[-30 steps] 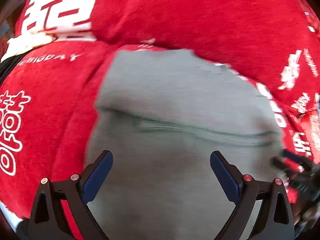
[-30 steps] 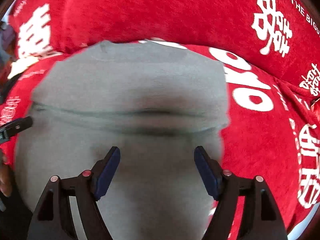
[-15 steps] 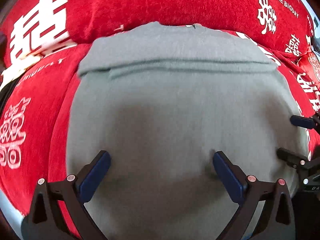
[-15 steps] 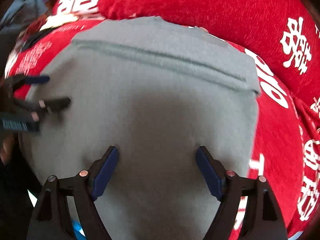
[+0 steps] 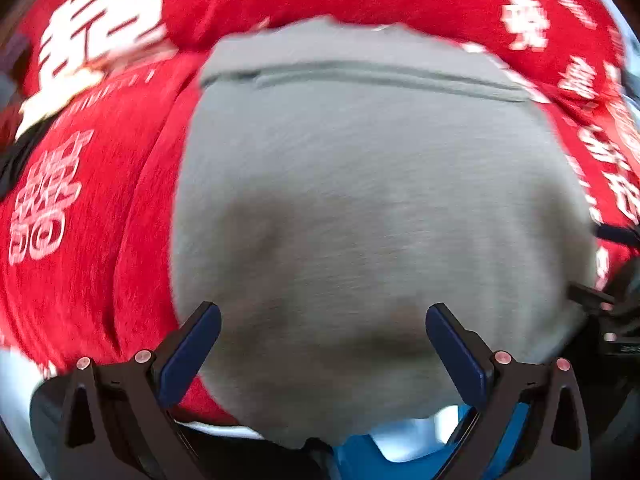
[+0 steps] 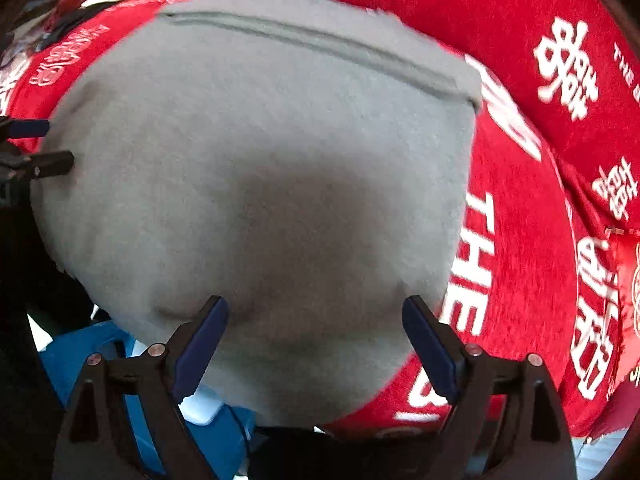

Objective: Fold small clothes
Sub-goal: 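Move both open grippers to the ribbed hem of the sweater, then pinch the ribbed hem with the left gripper while the right gripper pinches it too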

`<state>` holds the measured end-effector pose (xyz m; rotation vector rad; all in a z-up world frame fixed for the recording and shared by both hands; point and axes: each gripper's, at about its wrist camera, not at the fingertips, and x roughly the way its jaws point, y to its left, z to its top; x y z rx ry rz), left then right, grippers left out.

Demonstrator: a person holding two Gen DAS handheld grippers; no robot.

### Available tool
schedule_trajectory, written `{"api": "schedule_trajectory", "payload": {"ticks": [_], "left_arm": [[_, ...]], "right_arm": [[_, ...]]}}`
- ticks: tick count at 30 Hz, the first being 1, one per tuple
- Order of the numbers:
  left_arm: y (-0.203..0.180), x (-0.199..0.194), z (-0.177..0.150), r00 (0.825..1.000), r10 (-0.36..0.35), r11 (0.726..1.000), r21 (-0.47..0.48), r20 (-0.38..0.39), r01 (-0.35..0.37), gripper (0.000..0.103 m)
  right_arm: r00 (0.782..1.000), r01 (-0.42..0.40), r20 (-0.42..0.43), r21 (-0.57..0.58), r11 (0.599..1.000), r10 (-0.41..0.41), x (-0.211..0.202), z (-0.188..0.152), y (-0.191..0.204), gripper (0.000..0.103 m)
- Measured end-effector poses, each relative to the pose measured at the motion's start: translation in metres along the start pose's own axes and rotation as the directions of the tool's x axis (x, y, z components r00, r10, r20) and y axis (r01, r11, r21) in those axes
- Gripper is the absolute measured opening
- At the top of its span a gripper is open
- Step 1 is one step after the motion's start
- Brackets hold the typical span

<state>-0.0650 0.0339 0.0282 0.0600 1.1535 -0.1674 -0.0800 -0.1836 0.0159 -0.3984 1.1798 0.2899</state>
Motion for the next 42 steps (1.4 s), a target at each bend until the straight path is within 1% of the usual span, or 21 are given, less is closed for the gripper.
{"api": "schedule_trajectory", "payload": {"ticks": [3,5,6,8,10,13,15,17,19,21,22,25,27,29,33,34,37,38,39,40,42], "left_arm": [[-0.025,0.002,-0.002,1.0,0.007,0.994,0.112,0.012,-0.009,0.103],[-0.029,0.017,-0.006,0.997,0.067,0.987,0.15,-0.032,-0.062,0.103],[-0.026,0.025,-0.01,0.994,0.091,0.986,0.145,-0.059,-0.082,0.103],[-0.008,0.021,-0.016,0.998,0.032,0.997,0.069,-0.057,-0.028,0.103],[0.008,0.022,-0.018,0.995,0.029,1.0,0.007,-0.095,-0.028,0.103],[0.038,0.019,-0.022,0.989,-0.042,0.993,-0.118,-0.142,0.025,0.103],[0.053,0.012,-0.025,0.985,-0.095,0.976,-0.206,-0.144,0.064,0.103],[0.073,0.01,-0.033,0.977,-0.146,0.938,-0.336,-0.157,0.086,0.103],[0.087,0.015,-0.044,0.963,-0.211,0.894,-0.432,-0.169,0.12,0.103],[0.097,0.026,-0.053,0.949,-0.249,0.858,-0.499,-0.194,0.123,0.103],[0.096,0.031,-0.054,0.941,-0.262,0.855,-0.503,-0.213,0.124,0.103],[0.075,0.039,-0.054,0.927,-0.272,0.89,-0.434,-0.256,0.142,0.103],[0.061,0.039,-0.053,0.934,-0.247,0.91,-0.393,-0.257,0.132,0.101],[0.055,0.038,-0.05,0.946,-0.228,0.909,-0.399,-0.231,0.121,0.1],[0.045,0.031,-0.045,0.959,-0.184,0.923,-0.373,-0.216,0.093,0.08],[0.043,0.029,-0.045,0.961,-0.179,0.925,-0.369,-0.211,0.091,0.077],[0.042,0.025,-0.043,0.962,-0.179,0.925,-0.37,-0.206,0.093,0.075],[0.043,0.026,-0.043,0.961,-0.184,0.921,-0.377,-0.205,0.096,0.075],[0.046,0.024,-0.045,0.96,-0.192,0.916,-0.388,-0.204,0.101,0.076],[0.05,0.025,-0.045,0.959,-0.204,0.907,-0.406,-0.197,0.109,0.078],[0.064,0.025,-0.051,0.961,-0.198,0.907,-0.408,-0.194,0.105,0.077]], "right_arm": [[0.998,-0.029,0.047,-0.093,0.995,0.034,0.002,0.008,0.035,0.091],[0.999,-0.015,0.033,-0.163,0.987,0.021,0.013,0.007,0.055,0.091],[0.999,0.019,0.03,-0.189,0.982,-0.013,0.018,0.003,0.059,0.092],[0.999,0.026,0.035,-0.201,0.979,-0.019,0.015,-0.005,0.059,0.092],[0.999,0.044,-0.02,-0.175,0.984,-0.049,0.016,-0.017,0.047,0.092],[0.994,0.049,-0.097,-0.057,0.997,-0.054,0.012,-0.03,0.016,0.092],[0.992,0.023,-0.124,0.104,0.994,-0.009,0.002,-0.038,-0.009,0.092],[0.987,-0.055,-0.128,0.312,0.949,0.099,-0.003,-0.05,-0.041,0.092],[0.967,-0.115,-0.155,0.445,0.888,0.202,0.008,-0.065,-0.061,0.092],[0.944,-0.138,-0.19,0.509,0.85,0.268,0.025,-0.076,-0.073,0.092],[0.941,-0.146,-0.189,0.525,0.839,0.282,0.029,-0.077,-0.076,0.092],[0.947,-0.163,-0.151,0.536,0.829,0.284,0.024,-0.075,-0.07,0.091],[0.954,-0.169,-0.124,0.53,0.831,0.273,0.019,-0.072,-0.074,0.081],[0.958,-0.17,-0.11,0.525,0.834,0.265,0.017,-0.069,-0.075,0.07],[0.964,-0.155,-0.102,0.528,0.835,0.244,0.011,-0.07,-0.084,0.045],[0.964,-0.158,-0.099,0.529,0.834,0.246,0.011,-0.069,-0.083,0.043],[0.964,-0.139,-0.122,0.53,0.837,0.238,0.013,-0.067,-0.075,0.043],[0.961,-0.135,-0.133,0.541,0.83,0.243,0.017,-0.067,-0.074,0.05],[0.958,-0.142,-0.133,0.549,0.824,0.254,0.02,-0.065,-0.07,0.063],[0.96,-0.138,-0.133,0.542,0.829,0.247,0.022,-0.061,-0.064,0.069],[0.973,-0.054,-0.17,0.48,0.875,0.154,0.022,-0.054,-0.046,0.067]]}}
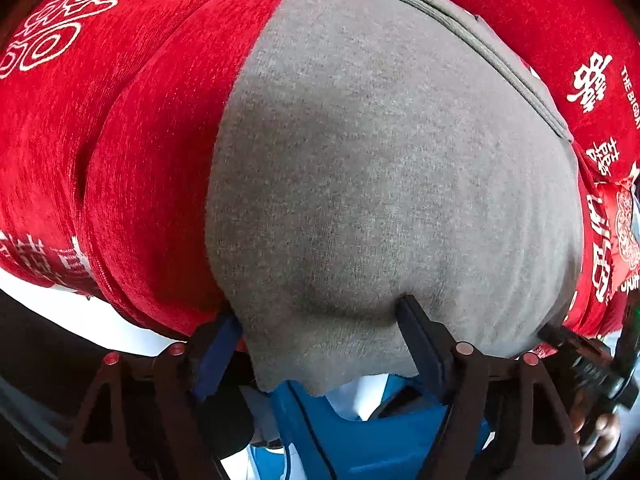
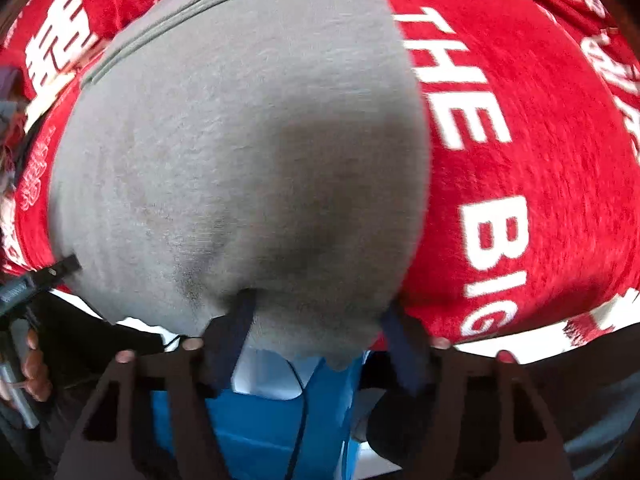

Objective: Fold small clothes
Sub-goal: 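Pinch the ribbed hem with the left gripper while the right gripper pinches it too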

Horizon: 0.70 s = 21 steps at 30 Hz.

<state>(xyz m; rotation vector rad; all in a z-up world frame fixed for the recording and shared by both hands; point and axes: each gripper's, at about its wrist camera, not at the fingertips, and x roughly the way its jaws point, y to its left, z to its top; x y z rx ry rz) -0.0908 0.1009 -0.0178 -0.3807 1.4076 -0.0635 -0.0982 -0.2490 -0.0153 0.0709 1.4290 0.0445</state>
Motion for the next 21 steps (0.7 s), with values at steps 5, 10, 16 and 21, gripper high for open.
{"api": "schedule_trajectory", "payload": {"ticks": [5,10,16,21], "left_arm": [[-0.012,-0.016,-0.011,0.999,-0.031,0.996,0.083,0.043,0.027,0.014],[-0.015,-0.036,-0.02,0.995,-0.024,0.996,0.083,0.099,0.016,0.014],[-0.011,-0.064,-0.015,0.971,-0.134,0.991,0.045,0.197,0.127,0.014],[-0.012,-0.084,0.001,0.941,-0.182,0.983,0.038,0.284,0.179,0.014]], "right_arm": [[0.996,-0.058,0.064,-0.037,0.998,0.061,-0.021,-0.009,0.006,0.011],[0.98,-0.133,0.145,-0.027,0.991,0.136,-0.05,-0.016,-0.009,0.011],[0.919,-0.265,0.294,-0.038,0.964,0.264,-0.091,-0.013,-0.027,0.011],[0.864,-0.344,0.38,-0.033,0.938,0.33,-0.109,-0.001,-0.032,0.011]]}}
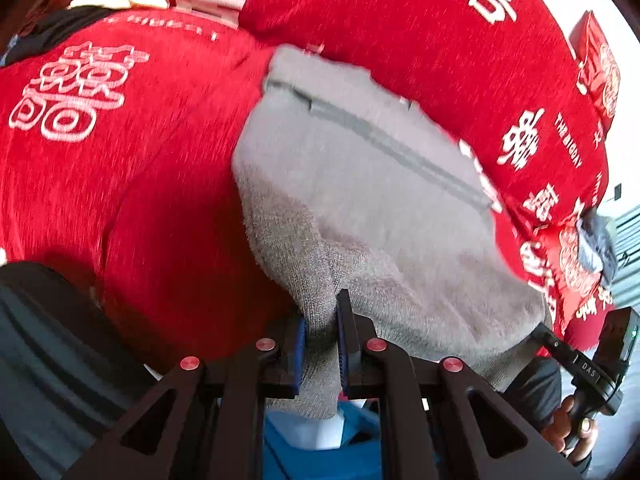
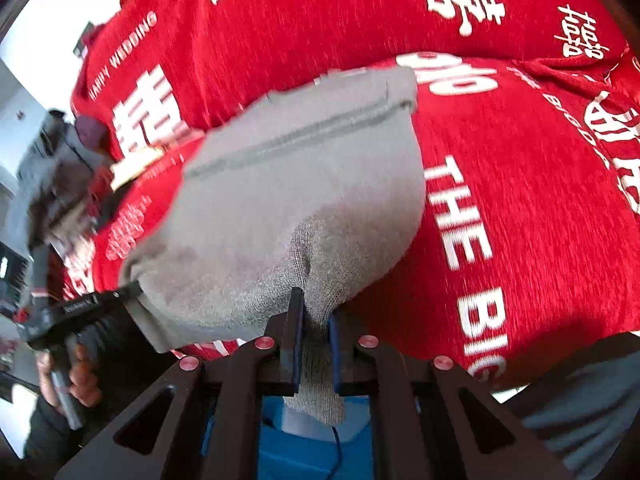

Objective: Fold small clothes
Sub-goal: 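Pinch the ribbed hem with the left gripper while the right gripper pinches it too, then lift the held hem with both grippers and fold it toward the collar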

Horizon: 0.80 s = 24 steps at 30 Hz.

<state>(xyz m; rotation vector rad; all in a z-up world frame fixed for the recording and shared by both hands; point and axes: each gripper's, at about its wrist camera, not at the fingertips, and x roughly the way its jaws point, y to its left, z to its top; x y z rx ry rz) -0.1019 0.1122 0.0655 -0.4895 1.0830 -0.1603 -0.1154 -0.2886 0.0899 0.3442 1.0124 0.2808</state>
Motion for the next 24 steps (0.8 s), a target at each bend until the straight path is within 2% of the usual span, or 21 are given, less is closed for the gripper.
{"api": "schedule_trajectory", "payload": {"ticks": [4,7,11,13,14,15,16,18,20,23,24], "left_arm": [[-0.014,0.006,0.033,0.999,-0.005,1.0,-0.003,0.035,0.005,0.014],[-0.011,0.023,0.054,0.999,0.016,0.999,-0.03,0.038,-0.015,0.014],[0.006,0.061,0.066,0.999,0.042,0.994,-0.104,-0.032,-0.045,0.014],[0.01,0.066,0.064,0.998,0.045,0.993,-0.11,-0.039,-0.049,0.025],[0.01,0.066,0.064,0.999,0.038,0.993,-0.112,-0.036,-0.042,0.027],[0.011,0.066,0.063,0.999,0.021,0.993,-0.113,-0.04,-0.026,0.036],[0.012,0.067,0.063,0.999,-0.006,0.993,-0.117,-0.045,0.001,0.051],[0.011,0.067,0.062,0.998,-0.04,0.992,-0.125,-0.046,0.034,0.062],[0.008,0.067,0.058,0.998,-0.026,0.994,-0.104,-0.05,0.02,0.062],[0.003,0.076,0.056,0.997,0.0,0.998,-0.06,-0.082,-0.005,0.062],[0.003,0.078,0.055,0.996,0.008,0.998,-0.057,-0.086,-0.013,0.056]], "right_arm": [[1.0,0.005,0.031,0.006,1.0,-0.005,0.017,0.032,0.007,0.011],[0.999,0.015,0.031,0.026,1.0,-0.015,0.035,0.055,-0.002,0.012],[0.998,0.049,-0.035,0.038,0.998,-0.048,0.069,0.072,-0.011,0.014],[0.997,0.054,-0.065,0.047,0.997,-0.051,0.081,0.074,-0.015,0.018],[0.996,0.047,-0.075,0.056,0.997,-0.042,0.084,0.074,-0.017,0.021],[0.997,0.031,-0.079,0.065,0.997,-0.025,0.085,0.074,-0.019,0.024],[0.997,0.019,-0.075,0.068,0.998,-0.014,0.085,0.072,-0.02,0.024],[0.996,0.025,-0.082,0.06,0.998,-0.02,0.086,0.068,-0.02,0.039],[0.996,0.028,-0.089,0.039,0.999,-0.024,0.086,0.061,-0.019,0.044],[0.994,0.04,-0.098,0.022,0.999,-0.038,0.088,0.056,-0.017,0.043],[0.995,0.026,-0.101,0.033,0.999,-0.022,0.089,0.056,-0.019,0.036]]}}
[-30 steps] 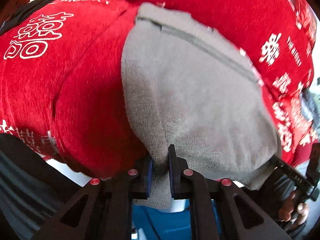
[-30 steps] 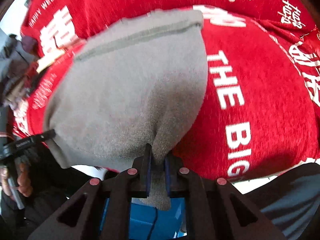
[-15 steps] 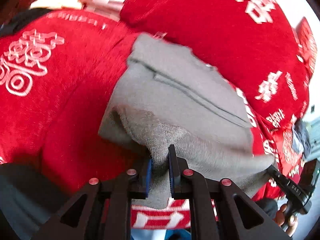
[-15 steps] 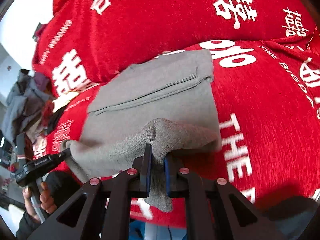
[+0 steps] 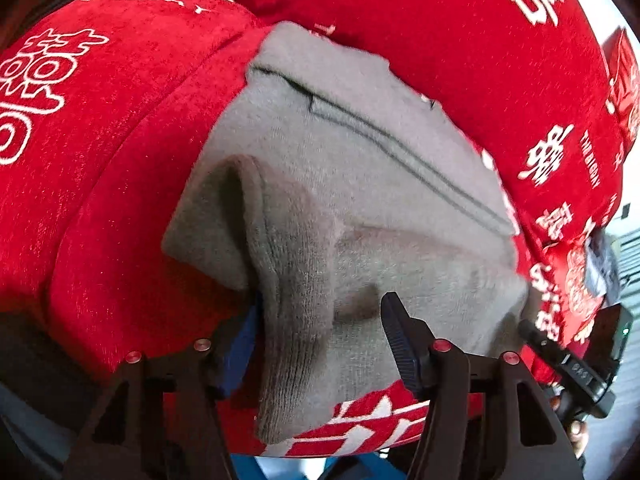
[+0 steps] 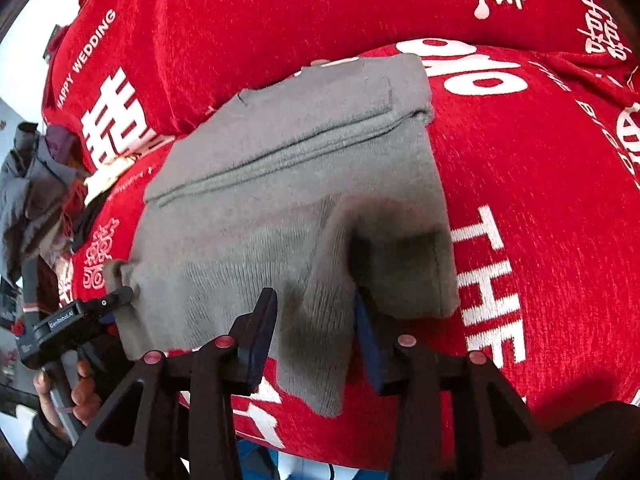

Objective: Fold small clothes
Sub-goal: 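Lift the held hem with both grippers and fold it toward the collar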

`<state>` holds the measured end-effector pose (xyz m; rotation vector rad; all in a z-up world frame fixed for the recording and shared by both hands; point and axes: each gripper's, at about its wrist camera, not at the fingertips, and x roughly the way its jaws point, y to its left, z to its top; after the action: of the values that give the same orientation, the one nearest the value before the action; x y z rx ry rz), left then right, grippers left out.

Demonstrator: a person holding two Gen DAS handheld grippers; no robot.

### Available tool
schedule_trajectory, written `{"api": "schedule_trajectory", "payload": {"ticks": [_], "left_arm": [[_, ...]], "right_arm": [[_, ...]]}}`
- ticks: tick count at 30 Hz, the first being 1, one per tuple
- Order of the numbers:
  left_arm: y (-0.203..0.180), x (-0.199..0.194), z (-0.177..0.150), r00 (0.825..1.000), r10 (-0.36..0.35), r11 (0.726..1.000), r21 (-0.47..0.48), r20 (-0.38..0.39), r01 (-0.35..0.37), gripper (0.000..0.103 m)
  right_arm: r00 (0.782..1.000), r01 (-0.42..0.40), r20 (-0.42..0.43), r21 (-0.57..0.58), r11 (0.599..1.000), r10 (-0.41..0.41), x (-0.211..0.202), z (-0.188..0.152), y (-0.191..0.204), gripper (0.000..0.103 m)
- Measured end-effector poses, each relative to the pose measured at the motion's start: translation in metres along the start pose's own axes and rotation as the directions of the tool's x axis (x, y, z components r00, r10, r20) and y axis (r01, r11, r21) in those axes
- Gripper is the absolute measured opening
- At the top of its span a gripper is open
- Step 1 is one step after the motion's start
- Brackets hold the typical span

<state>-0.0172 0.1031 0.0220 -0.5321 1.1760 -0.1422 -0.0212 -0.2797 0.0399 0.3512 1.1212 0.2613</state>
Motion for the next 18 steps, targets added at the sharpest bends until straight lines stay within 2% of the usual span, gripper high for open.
{"api": "schedule_trajectory", "payload": {"ticks": [1,2,4,6,12,18], "left_arm": [[0.0,0.001,0.001,1.0,0.011,1.0,0.001,0.004,-0.011,0.047],[0.001,0.001,0.003,1.0,0.014,1.0,0.002,0.009,-0.014,0.044],[0.003,0.0,0.005,1.0,0.001,1.0,-0.001,-0.001,-0.001,0.019],[0.006,-0.007,0.007,1.0,-0.007,1.0,-0.01,-0.007,0.006,0.013],[-0.004,-0.04,0.015,0.997,-0.041,0.999,0.011,0.066,0.04,0.012],[-0.02,-0.051,0.05,0.99,-0.072,0.997,0.007,0.124,0.072,0.012]], "right_arm": [[1.0,-0.008,-0.002,0.007,1.0,0.008,0.0,0.001,-0.001,0.027],[1.0,-0.019,-0.006,0.011,1.0,0.02,0.0,0.002,-0.002,0.015],[1.0,-0.018,0.012,-0.001,1.0,0.018,-0.005,0.004,-0.001,0.013],[0.999,-0.008,0.044,-0.029,1.0,0.01,-0.016,0.006,0.004,0.012],[0.988,-0.071,0.137,-0.05,0.996,0.077,-0.051,0.018,0.014,0.011],[0.975,-0.098,0.198,-0.041,0.994,0.104,-0.066,0.049,0.022,0.011]]}}
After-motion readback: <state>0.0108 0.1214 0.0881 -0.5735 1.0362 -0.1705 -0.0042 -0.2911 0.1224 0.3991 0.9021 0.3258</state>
